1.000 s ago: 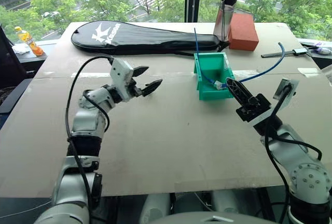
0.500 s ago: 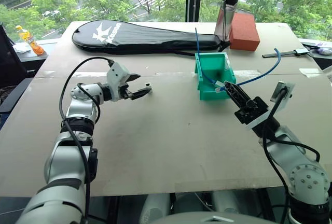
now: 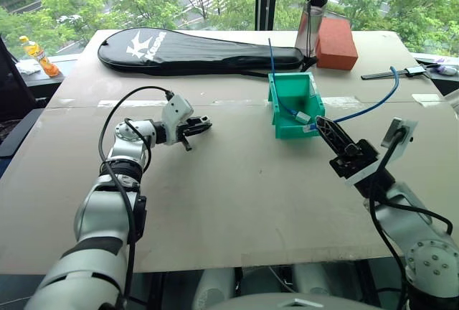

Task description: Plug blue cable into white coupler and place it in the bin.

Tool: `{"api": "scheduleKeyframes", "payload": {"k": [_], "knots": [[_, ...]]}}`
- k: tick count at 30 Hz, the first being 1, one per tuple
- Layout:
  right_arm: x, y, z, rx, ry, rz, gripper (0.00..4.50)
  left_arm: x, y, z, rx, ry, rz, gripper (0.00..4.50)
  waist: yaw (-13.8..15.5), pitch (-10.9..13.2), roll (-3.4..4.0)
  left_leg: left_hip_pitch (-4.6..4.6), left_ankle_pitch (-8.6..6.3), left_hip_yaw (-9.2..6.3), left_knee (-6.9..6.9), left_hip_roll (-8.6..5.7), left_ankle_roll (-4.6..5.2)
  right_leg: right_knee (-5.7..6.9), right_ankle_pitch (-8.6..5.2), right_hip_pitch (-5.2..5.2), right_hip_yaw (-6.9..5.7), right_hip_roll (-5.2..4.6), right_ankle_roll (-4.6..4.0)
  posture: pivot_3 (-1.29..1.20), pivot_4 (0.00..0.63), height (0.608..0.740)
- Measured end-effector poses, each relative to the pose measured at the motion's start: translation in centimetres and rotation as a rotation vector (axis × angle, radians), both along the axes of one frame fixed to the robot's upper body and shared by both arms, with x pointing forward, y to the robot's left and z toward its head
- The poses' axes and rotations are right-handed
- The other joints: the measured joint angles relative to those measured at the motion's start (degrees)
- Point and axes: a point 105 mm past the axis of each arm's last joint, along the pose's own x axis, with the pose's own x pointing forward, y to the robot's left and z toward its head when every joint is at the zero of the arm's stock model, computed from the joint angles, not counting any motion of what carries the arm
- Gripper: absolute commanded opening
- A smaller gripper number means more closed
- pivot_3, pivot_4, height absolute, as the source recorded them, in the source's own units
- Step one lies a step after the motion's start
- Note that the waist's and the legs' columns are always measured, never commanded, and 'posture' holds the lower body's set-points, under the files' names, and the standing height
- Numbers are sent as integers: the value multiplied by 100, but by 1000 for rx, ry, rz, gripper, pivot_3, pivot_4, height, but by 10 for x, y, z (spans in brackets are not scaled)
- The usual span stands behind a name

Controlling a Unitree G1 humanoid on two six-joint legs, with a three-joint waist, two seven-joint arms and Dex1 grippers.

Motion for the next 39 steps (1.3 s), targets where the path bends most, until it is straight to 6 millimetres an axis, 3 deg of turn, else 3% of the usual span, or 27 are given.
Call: {"api": "scheduleKeyframes", "payload": {"k": [5, 10, 15, 20, 23, 32, 33, 39], "knots": [[-1, -2, -2, -24, 7, -5, 0, -9, -20, 1, -66, 43, -132, 347, 7, 1, -1, -2, 0, 0, 0, 0, 0, 0, 0, 0, 0, -1, -1, 0, 150, 740], [-1, -10, 0, -155, -30, -28, 0, -36, -77, 9, -140, 68, -401, 347, 4, 1, -1, -4, -3, 6, 1, -1, 5, -4, -1, -1, 7, -6, -2, 0, 150, 740], [-1, -14, 3, -358, -95, -5, 0, -57, -136, 5, -153, 84, -543, 347, 29, 1, -2, -4, -3, 3, 6, -2, 6, -1, -2, 0, 6, 0, -4, 0, 150, 740], [0, -1, -5, -682, -186, 187, 0, -64, -176, -19, -59, 62, -594, 347, 20, 1, -2, 7, -3, 8, 6, -1, 6, 1, -14, 2, 10, 12, -22, 0, 150, 740], [8, 3, -17, -750, -184, 261, 0, -65, -172, -28, -11, 68, -607, 347, -9, 2, -2, 6, -3, 6, 4, 1, 6, 1, -13, -1, 10, 16, -23, 0, 150, 740], [31, 16, -36, -862, -222, 406, 0, -64, -169, -26, 36, 40, -650, 347, 26, 2, -3, 0, -5, 6, 6, -2, 9, -4, -1, -1, 7, 7, -2, 0, 150, 740], [40, 25, -41, -901, -246, 454, 0, -64, -167, -26, 39, 38, -649, 347, 11, 2, -3, 3, -5, 9, 6, -2, 10, -2, 0, -1, 9, 7, -1, 0, 150, 740], [47, 38, -52, -952, -299, 540, 0, -65, -166, -26, 46, 29, -658, 347, 14, 2, -3, 1, -5, 5, 7, -2, 10, -1, 0, -1, 6, 8, -1, 0, 150, 740]]}}
